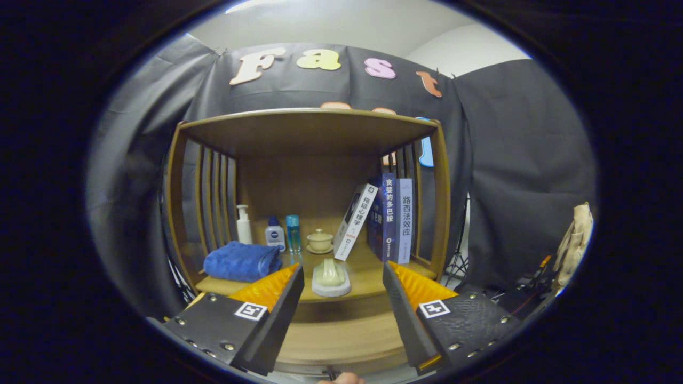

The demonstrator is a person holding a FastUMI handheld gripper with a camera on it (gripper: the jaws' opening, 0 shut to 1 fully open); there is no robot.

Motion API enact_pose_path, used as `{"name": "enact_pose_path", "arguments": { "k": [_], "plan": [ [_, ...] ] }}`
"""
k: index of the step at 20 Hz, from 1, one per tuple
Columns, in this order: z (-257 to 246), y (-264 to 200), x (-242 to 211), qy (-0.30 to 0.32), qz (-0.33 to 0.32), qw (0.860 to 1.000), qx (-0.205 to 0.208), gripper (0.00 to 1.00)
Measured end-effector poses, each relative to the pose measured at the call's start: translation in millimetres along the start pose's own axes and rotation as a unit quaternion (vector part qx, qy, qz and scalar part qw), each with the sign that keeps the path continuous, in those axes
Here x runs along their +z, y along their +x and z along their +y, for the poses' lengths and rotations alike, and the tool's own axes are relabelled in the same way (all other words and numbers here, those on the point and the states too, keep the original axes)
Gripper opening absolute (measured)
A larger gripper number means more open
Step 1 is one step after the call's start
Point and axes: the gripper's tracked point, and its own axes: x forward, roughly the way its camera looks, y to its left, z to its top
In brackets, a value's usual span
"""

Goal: Pull open the drawer, take out the items inside it, and place them on the countertop above the cabinet.

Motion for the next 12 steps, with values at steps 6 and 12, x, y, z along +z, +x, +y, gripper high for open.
{"name": "enact_pose_path", "arguments": {
  "k": [6, 12],
  "plan": [
    [-6, -48, -44, 0.018, 0.005, 1.000, 0.018, 0.91],
    [-21, -83, -106, 0.042, 0.053, 0.998, 0.008, 0.91]
  ]
}}
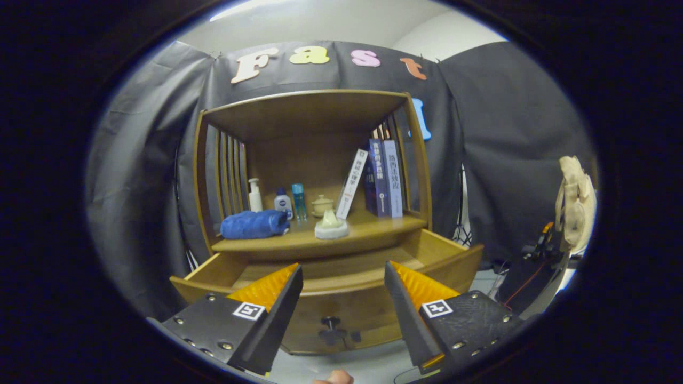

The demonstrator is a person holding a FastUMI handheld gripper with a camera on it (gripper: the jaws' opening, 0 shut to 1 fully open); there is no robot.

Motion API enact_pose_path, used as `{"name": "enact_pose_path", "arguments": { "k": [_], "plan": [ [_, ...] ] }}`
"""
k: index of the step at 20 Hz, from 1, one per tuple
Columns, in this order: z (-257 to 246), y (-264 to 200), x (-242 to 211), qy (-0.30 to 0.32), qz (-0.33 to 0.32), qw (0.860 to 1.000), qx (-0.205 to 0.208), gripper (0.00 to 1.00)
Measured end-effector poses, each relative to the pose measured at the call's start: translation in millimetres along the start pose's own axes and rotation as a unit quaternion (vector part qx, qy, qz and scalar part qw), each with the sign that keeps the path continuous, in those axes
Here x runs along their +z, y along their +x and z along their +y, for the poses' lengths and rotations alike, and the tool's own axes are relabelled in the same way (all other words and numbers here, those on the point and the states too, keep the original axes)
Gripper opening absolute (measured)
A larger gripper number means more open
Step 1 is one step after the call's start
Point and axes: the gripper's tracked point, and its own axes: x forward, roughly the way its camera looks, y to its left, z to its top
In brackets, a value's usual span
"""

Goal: Pull open the drawer, take out the items inside it, and place them on the countertop above the cabinet.

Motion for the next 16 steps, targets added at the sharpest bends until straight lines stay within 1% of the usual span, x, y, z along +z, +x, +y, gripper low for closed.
{"name": "enact_pose_path", "arguments": {
  "k": [2, 8, 16],
  "plan": [
    [-5, -2, -18, 0.003, 0.023, 1.000, -0.005, 0.91],
    [-1, 10, -51, 0.023, 0.064, 0.998, 0.009, 0.92],
    [8, 31, -64, 0.037, 0.078, 0.996, 0.028, 0.92]
  ]
}}
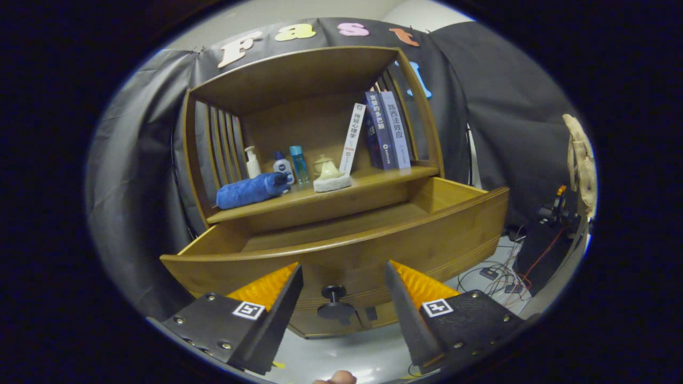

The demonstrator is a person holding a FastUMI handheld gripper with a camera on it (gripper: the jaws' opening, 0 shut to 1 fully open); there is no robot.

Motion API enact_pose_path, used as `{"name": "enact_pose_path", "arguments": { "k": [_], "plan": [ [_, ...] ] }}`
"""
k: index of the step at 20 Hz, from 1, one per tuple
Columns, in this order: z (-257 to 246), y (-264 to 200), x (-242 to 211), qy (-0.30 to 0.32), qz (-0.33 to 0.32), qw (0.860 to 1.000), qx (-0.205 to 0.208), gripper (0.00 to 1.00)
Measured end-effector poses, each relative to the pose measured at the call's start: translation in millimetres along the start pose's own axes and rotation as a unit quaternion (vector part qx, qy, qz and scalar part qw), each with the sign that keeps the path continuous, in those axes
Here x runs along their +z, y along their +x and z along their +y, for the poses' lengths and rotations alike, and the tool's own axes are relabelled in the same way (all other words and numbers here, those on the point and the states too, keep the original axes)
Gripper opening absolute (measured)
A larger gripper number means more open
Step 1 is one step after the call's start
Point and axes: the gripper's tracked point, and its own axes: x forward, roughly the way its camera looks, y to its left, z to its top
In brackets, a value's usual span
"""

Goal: Pull open the drawer, take out the items inside it, and place them on the countertop above the cabinet.

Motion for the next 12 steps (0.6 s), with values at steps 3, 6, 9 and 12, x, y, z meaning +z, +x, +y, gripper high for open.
{"name": "enact_pose_path", "arguments": {
  "k": [3, 6, 9, 12],
  "plan": [
    [2.7, 5.6, -2.6, -0.001, 0.004, 1.000, 0.005, 0.92],
    [6.2, 9.0, -5.8, -0.003, 0.010, 1.000, 0.012, 0.92],
    [5.0, 10.1, -6.0, 0.001, 0.008, 1.000, 0.014, 0.92],
    [5.9, 11.4, -6.3, 0.006, 0.007, 1.000, 0.024, 0.92]
  ]
}}
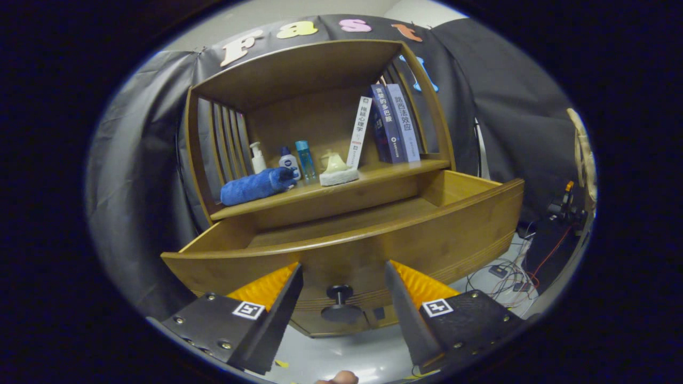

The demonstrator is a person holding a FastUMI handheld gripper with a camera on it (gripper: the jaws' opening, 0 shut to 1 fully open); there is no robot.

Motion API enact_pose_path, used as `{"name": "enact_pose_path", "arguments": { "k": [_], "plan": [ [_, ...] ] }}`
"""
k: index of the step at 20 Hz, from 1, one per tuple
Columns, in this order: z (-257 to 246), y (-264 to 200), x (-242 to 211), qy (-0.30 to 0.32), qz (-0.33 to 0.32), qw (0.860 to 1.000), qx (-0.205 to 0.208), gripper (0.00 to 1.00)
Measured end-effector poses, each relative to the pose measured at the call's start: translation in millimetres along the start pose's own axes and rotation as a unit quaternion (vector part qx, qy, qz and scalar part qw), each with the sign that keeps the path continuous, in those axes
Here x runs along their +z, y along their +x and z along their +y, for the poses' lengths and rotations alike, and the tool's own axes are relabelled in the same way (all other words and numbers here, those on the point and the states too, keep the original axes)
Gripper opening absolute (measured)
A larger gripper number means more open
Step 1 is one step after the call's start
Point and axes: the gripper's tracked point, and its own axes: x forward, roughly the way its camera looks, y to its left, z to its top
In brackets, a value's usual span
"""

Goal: Pull open the drawer, take out the items inside it, and place them on the countertop above the cabinet.

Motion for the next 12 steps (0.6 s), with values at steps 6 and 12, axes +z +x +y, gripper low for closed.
{"name": "enact_pose_path", "arguments": {
  "k": [6, 12],
  "plan": [
    [0.8, 1.7, -0.2, 0.000, 0.001, 1.000, 0.019, 0.92],
    [0.7, 4.1, -0.7, 0.000, -0.001, 1.000, 0.023, 0.92]
  ]
}}
